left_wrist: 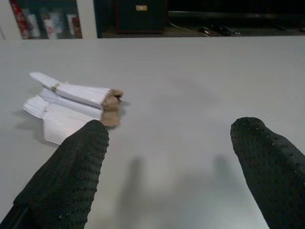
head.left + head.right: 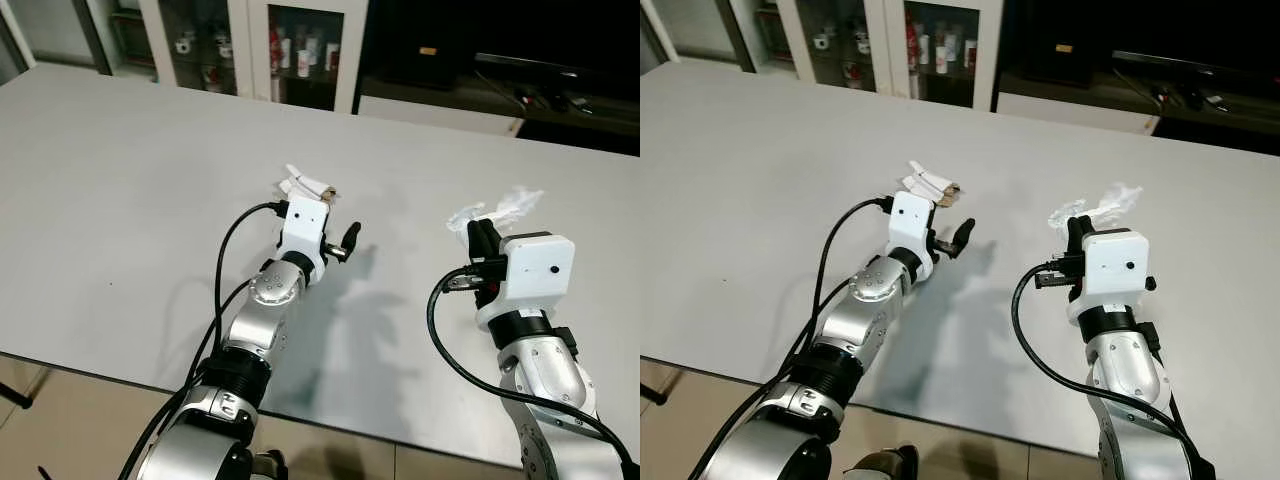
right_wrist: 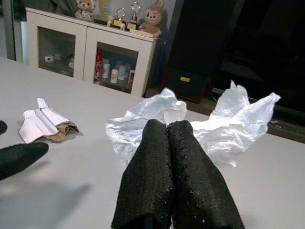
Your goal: Picking trash to rubbish bin
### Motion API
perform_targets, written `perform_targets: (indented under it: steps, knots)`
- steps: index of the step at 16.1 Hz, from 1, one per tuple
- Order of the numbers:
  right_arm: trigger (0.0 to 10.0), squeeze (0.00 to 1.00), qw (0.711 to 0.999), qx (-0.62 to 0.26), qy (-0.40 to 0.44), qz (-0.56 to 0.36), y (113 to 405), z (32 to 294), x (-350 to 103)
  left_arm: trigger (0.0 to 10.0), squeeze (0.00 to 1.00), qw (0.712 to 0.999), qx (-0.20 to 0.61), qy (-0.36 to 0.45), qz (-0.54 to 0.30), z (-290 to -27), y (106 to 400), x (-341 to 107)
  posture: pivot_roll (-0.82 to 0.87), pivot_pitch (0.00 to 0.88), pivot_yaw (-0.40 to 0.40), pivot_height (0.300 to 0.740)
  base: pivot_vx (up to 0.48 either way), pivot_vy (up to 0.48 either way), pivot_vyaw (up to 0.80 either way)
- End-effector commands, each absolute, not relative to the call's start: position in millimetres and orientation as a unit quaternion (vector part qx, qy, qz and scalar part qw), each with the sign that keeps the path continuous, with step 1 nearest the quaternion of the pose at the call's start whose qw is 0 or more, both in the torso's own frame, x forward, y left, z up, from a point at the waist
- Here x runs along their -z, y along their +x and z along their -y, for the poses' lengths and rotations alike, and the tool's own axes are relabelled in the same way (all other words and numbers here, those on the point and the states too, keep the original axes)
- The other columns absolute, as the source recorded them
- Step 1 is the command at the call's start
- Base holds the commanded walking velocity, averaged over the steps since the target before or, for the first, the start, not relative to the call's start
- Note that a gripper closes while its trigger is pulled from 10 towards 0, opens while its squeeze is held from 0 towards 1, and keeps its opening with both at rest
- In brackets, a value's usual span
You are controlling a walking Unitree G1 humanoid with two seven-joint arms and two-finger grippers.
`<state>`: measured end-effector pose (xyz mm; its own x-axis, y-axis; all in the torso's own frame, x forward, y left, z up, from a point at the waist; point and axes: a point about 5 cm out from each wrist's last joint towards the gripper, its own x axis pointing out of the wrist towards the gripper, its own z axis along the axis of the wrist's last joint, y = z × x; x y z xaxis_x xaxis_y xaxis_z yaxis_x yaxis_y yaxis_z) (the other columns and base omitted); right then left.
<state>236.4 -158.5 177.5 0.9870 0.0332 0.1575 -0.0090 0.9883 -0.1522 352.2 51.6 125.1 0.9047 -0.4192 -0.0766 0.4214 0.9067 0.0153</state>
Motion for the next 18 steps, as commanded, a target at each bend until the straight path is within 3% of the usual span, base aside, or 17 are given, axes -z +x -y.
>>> perform_targets:
  steps: [1, 10, 18]
  knots:
    - [10.0, 0.0, 0.994, -0.003, -0.081, 0.076, 235.8, 162.1, -177.8, 10.0, 0.0, 0.974, 0.223, 0.021, -0.04, -47.6, 354.1, -126.3, 0.09, 0.094, -0.055, 0.74, 0.0, 0.0, 0.0]
    - [10.0, 0.0, 0.995, 0.024, -0.075, 0.056, 209.4, 166.5, -177.5, 10.0, 0.0, 0.972, 0.229, 0.05, -0.008, -40.2, 373.4, -150.1, -0.04, 0.193, -0.052, 0.74, 0.0, 0.0, 0.0]
    - [10.0, 0.0, 0.995, 0.046, -0.07, 0.049, 204.1, 162.7, -176.9, 10.0, 0.0, 0.967, 0.251, 0.049, -0.004, -26.5, 377.1, -156.8, -0.06, 0.199, -0.009, 0.74, 0.0, -0.034, 0.0]
